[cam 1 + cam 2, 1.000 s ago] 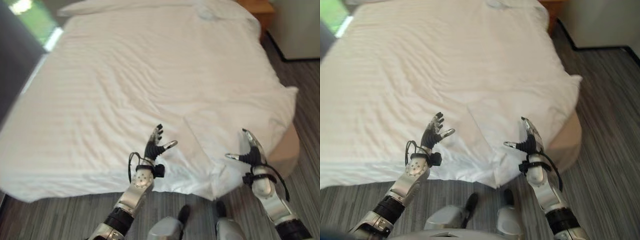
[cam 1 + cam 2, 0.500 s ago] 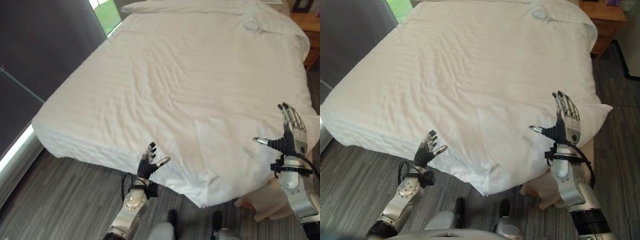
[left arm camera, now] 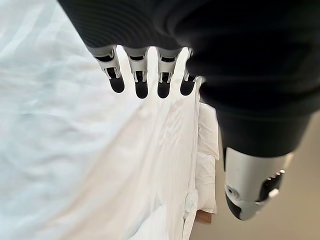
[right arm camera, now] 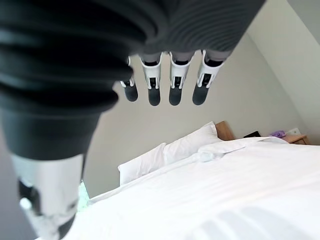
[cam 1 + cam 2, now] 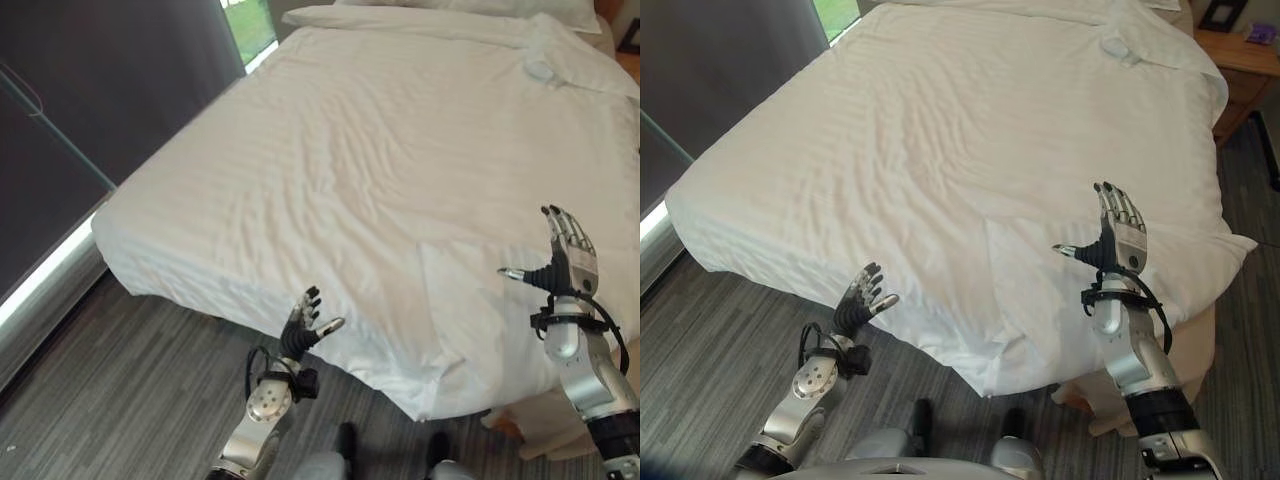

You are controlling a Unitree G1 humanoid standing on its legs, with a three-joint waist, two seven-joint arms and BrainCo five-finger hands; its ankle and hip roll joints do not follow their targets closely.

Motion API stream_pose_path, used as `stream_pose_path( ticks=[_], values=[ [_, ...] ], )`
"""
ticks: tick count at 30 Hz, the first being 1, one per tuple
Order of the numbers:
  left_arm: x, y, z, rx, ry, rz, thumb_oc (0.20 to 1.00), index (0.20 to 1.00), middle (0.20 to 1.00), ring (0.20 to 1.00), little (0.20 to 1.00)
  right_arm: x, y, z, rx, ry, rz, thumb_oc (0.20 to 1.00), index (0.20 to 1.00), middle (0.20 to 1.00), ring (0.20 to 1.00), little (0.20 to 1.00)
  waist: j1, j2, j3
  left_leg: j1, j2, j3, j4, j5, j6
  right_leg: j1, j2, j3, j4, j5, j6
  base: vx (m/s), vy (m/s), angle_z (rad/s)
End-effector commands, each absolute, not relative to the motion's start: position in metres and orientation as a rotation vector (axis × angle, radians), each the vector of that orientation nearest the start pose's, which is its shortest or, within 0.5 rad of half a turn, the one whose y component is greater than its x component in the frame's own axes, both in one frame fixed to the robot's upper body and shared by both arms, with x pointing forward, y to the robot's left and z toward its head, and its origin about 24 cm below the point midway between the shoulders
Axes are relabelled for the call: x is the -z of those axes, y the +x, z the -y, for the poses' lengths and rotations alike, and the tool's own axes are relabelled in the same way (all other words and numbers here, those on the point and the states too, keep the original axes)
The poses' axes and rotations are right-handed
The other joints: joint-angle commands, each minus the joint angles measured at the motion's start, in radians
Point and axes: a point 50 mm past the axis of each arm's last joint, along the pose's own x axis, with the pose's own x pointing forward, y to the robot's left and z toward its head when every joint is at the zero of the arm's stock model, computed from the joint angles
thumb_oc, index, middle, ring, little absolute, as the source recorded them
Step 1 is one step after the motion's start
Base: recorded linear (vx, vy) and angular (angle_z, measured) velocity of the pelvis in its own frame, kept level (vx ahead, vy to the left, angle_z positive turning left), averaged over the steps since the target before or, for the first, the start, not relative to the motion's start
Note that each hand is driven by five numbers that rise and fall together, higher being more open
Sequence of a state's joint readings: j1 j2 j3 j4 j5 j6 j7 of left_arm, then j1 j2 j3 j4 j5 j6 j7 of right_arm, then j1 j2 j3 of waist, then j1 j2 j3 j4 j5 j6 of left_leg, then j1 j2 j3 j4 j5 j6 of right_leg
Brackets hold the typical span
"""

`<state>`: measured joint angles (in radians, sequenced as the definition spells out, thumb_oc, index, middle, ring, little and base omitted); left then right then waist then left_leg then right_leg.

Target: Making the bed.

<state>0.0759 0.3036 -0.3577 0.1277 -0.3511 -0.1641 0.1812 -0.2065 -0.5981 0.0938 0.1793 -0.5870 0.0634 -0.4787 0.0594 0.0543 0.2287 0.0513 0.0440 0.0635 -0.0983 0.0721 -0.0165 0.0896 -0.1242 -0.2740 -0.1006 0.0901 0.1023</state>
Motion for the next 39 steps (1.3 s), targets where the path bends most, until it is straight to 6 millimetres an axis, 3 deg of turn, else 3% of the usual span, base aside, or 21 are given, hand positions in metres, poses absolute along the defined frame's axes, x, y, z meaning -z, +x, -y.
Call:
stream_pose_path(
  ticks=[1,4,8,19,20,21,22,25,29,31,37,39],
  values=[
    [-0.012,0.231,-0.144,0.150,-0.056,-0.071,1.000,1.000,1.000,1.000,1.000,-0.134,0.308,0.259,0.419,-1.251,0.336,1.000,1.000,1.000,1.000,1.000,0.048,-0.023,-0.033,-0.006,0.046,-0.010,0.011,-0.104,-0.047,0.014,0.033,-0.009,0.013,-0.166,0.021,-0.02,0.040,0.11],
    [-0.010,0.229,-0.144,0.156,-0.066,-0.083,1.000,1.000,1.000,1.000,1.000,-0.134,0.318,0.257,0.395,-1.264,0.315,1.000,1.000,1.000,1.000,1.000,0.066,-0.032,-0.027,-0.026,0.045,-0.022,0.011,-0.098,-0.046,0.000,0.033,-0.014,0.013,-0.163,0.022,-0.02,0.023,0.09],
    [0.000,0.225,-0.145,0.183,-0.067,-0.134,1.000,1.000,1.000,1.000,1.000,-0.112,0.330,0.261,0.336,-1.307,0.173,1.000,1.000,1.000,1.000,1.000,0.120,-0.059,-0.009,-0.064,0.042,-0.056,0.011,-0.087,-0.047,-0.017,0.033,-0.038,0.013,-0.161,0.021,-0.02,0.025,0.10],
    [0.005,0.222,-0.151,0.204,-0.058,-0.170,1.000,1.000,1.000,1.000,1.000,-0.079,0.331,0.286,0.310,-1.368,-0.069,1.000,1.000,1.000,1.000,1.000,0.162,-0.070,0.019,-0.128,0.023,-0.116,0.011,-0.066,-0.047,-0.044,0.027,-0.092,0.013,-0.156,0.020,-0.04,0.013,0.22],
    [0.006,0.221,-0.152,0.207,-0.055,-0.176,1.000,1.000,1.000,1.000,1.000,-0.078,0.330,0.288,0.309,-1.365,-0.082,0.780,0.780,0.780,0.780,0.780,0.161,-0.071,0.020,-0.131,0.023,-0.119,0.011,-0.066,-0.046,-0.046,0.026,-0.093,0.013,-0.155,0.021,-0.04,0.032,0.08],
    [0.007,0.221,-0.152,0.208,-0.051,-0.183,1.000,1.000,1.000,1.000,1.000,-0.077,0.329,0.288,0.302,-1.362,-0.086,0.341,0.341,0.341,0.341,0.341,0.158,-0.070,0.019,-0.133,0.021,-0.120,0.011,-0.066,-0.046,-0.048,0.024,-0.093,0.013,-0.155,0.021,-0.02,0.020,0.08],
    [0.007,0.221,-0.152,0.209,-0.051,-0.183,1.000,1.000,1.000,1.000,1.000,-0.077,0.329,0.288,0.302,-1.362,-0.087,0.200,0.200,0.200,0.200,0.200,0.158,-0.070,0.019,-0.133,0.021,-0.120,0.011,-0.066,-0.046,-0.048,0.024,-0.094,0.013,-0.155,0.021,-0.02,0.026,0.07],
    [0.009,0.222,-0.151,0.208,-0.054,-0.193,1.000,1.000,1.000,1.000,1.000,-0.078,0.323,0.289,0.299,-1.348,-0.077,0.200,0.200,0.200,0.200,0.200,0.145,-0.067,0.019,-0.131,0.017,-0.117,0.011,-0.071,-0.044,-0.047,0.019,-0.091,0.013,-0.154,0.023,-0.02,0.044,0.01],
    [0.008,0.228,-0.149,0.196,-0.050,-0.184,1.000,1.000,1.000,1.000,1.000,-0.095,0.312,0.279,0.321,-1.270,0.054,0.200,0.200,0.200,0.200,0.200,0.113,-0.064,0.015,-0.115,0.012,-0.100,0.011,-0.084,-0.037,-0.040,0.011,-0.075,0.013,-0.150,0.028,0.00,0.054,-0.03],
    [0.005,0.234,-0.146,0.180,-0.052,-0.169,1.000,1.000,1.000,1.000,1.000,-0.101,0.294,0.272,0.346,-1.182,0.135,0.200,0.200,0.200,0.200,0.200,0.078,-0.066,0.008,-0.097,0.010,-0.082,0.011,-0.099,-0.030,-0.034,0.006,-0.056,0.013,-0.147,0.031,0.03,0.052,-0.09],
    [0.000,0.240,-0.137,0.185,-0.037,-0.141,1.000,1.000,1.000,1.000,1.000,-0.096,0.253,0.282,0.427,-1.104,0.143,0.200,0.200,0.200,0.200,0.200,0.026,-0.074,-0.001,-0.056,0.010,-0.048,0.011,-0.122,-0.022,-0.022,0.002,-0.019,0.013,-0.142,0.038,0.03,0.031,-0.22],
    [-0.004,0.245,-0.131,0.190,-0.025,-0.122,1.000,1.000,1.000,1.000,1.000,-0.077,0.229,0.289,0.423,-1.109,0.060,0.200,0.200,0.200,0.200,0.200,-0.011,-0.080,0.000,-0.036,0.009,-0.023,0.011,-0.132,-0.017,-0.021,0.004,0.009,0.013,-0.137,0.041,0.01,0.037,-0.29]
  ],
)
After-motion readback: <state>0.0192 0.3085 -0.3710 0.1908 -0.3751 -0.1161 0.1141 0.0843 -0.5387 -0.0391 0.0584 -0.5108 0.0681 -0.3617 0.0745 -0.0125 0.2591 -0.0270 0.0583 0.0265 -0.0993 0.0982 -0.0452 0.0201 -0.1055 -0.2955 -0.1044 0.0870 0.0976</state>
